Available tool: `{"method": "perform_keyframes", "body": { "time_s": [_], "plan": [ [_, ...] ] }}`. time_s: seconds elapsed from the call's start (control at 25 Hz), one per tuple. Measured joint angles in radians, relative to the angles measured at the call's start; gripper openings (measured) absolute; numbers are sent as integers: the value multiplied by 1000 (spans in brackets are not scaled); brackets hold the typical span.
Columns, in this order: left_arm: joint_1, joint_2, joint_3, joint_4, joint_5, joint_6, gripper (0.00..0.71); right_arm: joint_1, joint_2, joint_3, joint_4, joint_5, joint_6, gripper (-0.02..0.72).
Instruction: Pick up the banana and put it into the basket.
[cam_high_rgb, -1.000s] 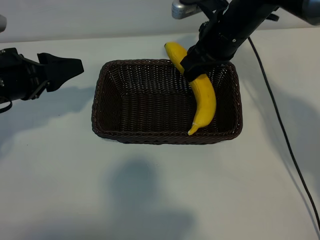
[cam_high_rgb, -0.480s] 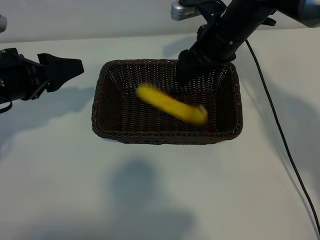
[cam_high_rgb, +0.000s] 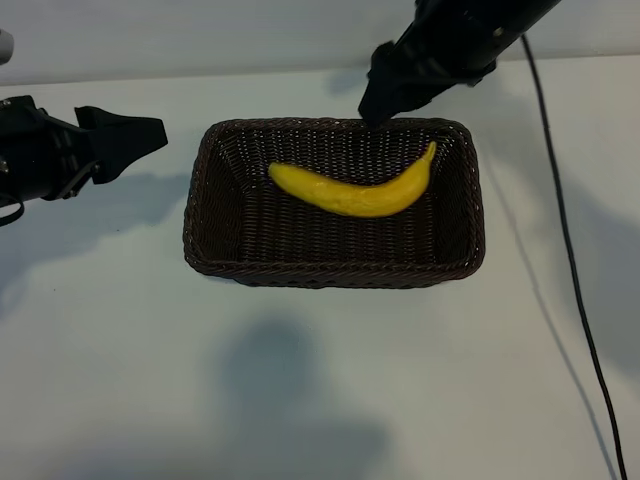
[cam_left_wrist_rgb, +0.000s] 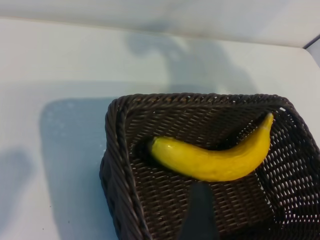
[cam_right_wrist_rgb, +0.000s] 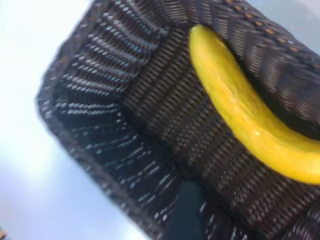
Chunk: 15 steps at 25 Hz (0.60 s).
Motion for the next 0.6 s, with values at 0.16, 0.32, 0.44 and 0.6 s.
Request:
{"method": "perform_keyframes", "body": {
  "time_s": [0.16, 0.32, 0.44, 0.6],
  "plan": [
    [0, 0, 0, 0, 0, 0, 610, 0, -41, 0, -37, 45, 25, 659],
    [0, 0, 0, 0, 0, 1, 610, 0, -49, 0, -91, 97, 47, 657],
    [0, 0, 0, 0, 0, 4, 610, 0, -62, 0, -105, 106, 57, 655],
    [0, 0, 0, 0, 0, 4, 610, 0, -80, 0, -120, 113, 66, 651]
  ]
}}
